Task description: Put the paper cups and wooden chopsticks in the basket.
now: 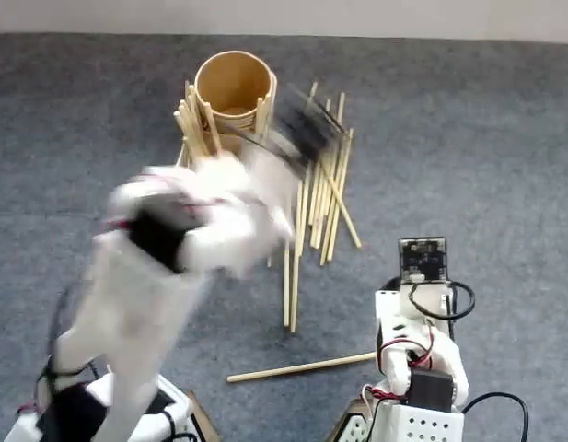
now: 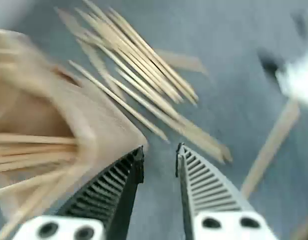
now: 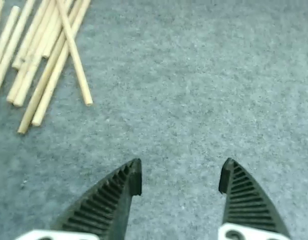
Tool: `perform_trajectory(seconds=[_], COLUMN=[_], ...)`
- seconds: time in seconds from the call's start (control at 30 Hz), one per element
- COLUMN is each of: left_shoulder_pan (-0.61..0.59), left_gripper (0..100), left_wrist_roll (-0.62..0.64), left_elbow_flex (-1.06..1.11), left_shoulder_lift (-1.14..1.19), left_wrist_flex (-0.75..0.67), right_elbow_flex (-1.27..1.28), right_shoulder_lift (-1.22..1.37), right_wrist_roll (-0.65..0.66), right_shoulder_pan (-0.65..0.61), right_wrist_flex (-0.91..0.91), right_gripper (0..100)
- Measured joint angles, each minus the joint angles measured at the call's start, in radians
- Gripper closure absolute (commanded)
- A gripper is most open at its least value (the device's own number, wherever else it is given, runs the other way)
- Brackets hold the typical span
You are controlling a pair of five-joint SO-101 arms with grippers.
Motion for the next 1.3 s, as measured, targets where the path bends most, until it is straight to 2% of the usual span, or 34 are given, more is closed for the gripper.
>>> perform_trajectory(seconds=[0.07, 0.17, 0.33, 0.43, 0.6, 0.8, 0.97, 1.03, 1.13, 1.3], left_shoulder_pan=[0.026, 0.025, 0.049, 0.098, 0.173, 0.176, 0.181, 0.178, 0.13, 0.068], left_gripper=[84, 84, 80, 75, 75, 78, 99, 98, 100, 100], left_wrist_roll=[-0.08, -0.155, -0.224, -0.245, -0.252, -0.252, -0.25, -0.25, -0.252, -0.253], left_elbow_flex=[0.127, 0.359, 0.729, 0.85, 0.942, 1.077, 1.152, 1.148, 1.079, 0.816], left_shoulder_lift=[0.005, 0.011, 0.014, 0.014, 0.018, 0.018, 0.008, 0.014, 0.018, 0.018], left_wrist_flex=[-0.005, -0.129, -0.414, -0.493, -0.571, -0.724, -0.81, -0.813, -0.786, -0.601], right_elbow_flex=[0.0, -0.003, -0.058, -0.071, -0.081, -0.081, -0.081, -0.081, -0.081, -0.048], right_shoulder_lift=[0.0, 0.0, 0.0, -0.002, -0.005, -0.005, -0.005, -0.005, -0.005, -0.005], right_wrist_roll=[-0.002, 0.018, 0.04, 0.04, 0.04, 0.04, 0.04, 0.04, 0.04, 0.04], right_shoulder_pan=[0.009, 0.057, 0.311, 0.459, 0.617, 0.635, 0.605, 0.598, 0.595, 0.539], right_wrist_flex=[0.003, 0.044, 0.06, 0.06, 0.06, 0.06, 0.06, 0.06, 0.06, 0.06], right_gripper=[74.6, 74.6, 74.6, 74.6, 74.6, 74.6, 74.6, 74.6, 74.6, 74.6])
